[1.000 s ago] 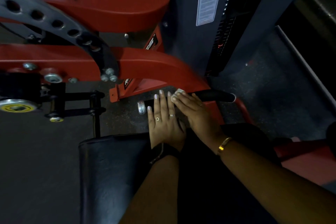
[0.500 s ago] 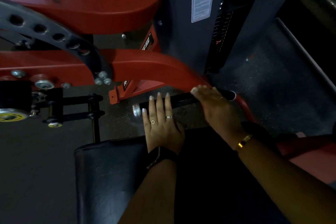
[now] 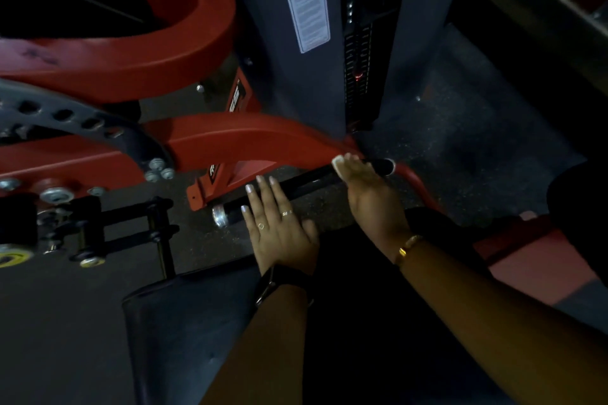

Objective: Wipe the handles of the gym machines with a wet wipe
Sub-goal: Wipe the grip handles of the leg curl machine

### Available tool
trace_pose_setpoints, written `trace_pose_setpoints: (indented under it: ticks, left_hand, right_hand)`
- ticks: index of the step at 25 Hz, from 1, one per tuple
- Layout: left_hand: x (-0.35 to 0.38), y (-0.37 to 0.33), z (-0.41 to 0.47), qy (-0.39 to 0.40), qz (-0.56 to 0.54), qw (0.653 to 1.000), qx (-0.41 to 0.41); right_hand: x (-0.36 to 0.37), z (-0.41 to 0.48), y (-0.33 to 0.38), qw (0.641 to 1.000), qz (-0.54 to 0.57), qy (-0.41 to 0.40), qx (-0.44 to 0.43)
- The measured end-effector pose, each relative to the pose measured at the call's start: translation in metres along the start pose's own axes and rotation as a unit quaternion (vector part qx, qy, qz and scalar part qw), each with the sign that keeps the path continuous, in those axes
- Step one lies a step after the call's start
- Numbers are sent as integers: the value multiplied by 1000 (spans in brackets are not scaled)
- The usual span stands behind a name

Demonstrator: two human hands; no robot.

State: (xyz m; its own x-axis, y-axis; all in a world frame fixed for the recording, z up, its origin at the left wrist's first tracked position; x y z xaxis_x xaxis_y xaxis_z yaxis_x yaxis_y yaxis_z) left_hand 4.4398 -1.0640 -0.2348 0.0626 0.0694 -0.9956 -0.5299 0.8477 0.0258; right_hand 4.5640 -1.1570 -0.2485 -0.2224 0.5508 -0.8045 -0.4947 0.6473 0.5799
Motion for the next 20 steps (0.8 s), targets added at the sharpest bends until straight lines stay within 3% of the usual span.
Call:
trace_pose_setpoints:
  ticks: [2, 6, 7, 9, 11, 12, 17, 20]
  left_hand:
    - [6, -18, 9, 12, -2, 1000, 11]
    - [14, -33, 13, -12, 33, 997, 72]
    - [13, -35, 11, -15, 40, 995, 87]
    - [14, -38, 11, -16, 52, 994, 99]
    - [13, -39, 12, -19, 50, 994, 94]
    - [12, -39, 12, -23, 47, 995, 91]
    - [12, -37, 12, -27, 44, 994, 92]
    - [13, -36, 13, -21, 34, 996, 84]
  right_hand:
    - [3, 17, -8, 994, 31, 20, 104]
    - [16, -18, 25, 997, 6, 42, -67]
    - [13, -24, 14, 997, -1, 46, -70]
    - [4, -16, -20, 999, 16, 29, 20]
    - [7, 3, -52, 982, 63, 39, 176]
    - [14, 11, -54, 973, 82, 57, 210]
    - [5, 0, -28, 986, 109, 53, 112]
    - [9, 12, -74, 968, 88, 85, 217]
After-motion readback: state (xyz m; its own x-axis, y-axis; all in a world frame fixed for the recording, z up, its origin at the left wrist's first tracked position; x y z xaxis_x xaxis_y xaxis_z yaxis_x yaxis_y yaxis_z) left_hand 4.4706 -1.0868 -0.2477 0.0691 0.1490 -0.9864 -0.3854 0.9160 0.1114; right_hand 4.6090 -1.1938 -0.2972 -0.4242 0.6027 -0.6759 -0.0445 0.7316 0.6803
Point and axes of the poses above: each hand's wrist, its own z-axis towards the middle knuckle, its own x-axis out of the palm, y = z × x, the point moved 10 cm from there along z, towards the middle knuckle, and after that the axes turned 15 degrees about x, right-handed, at the moved point
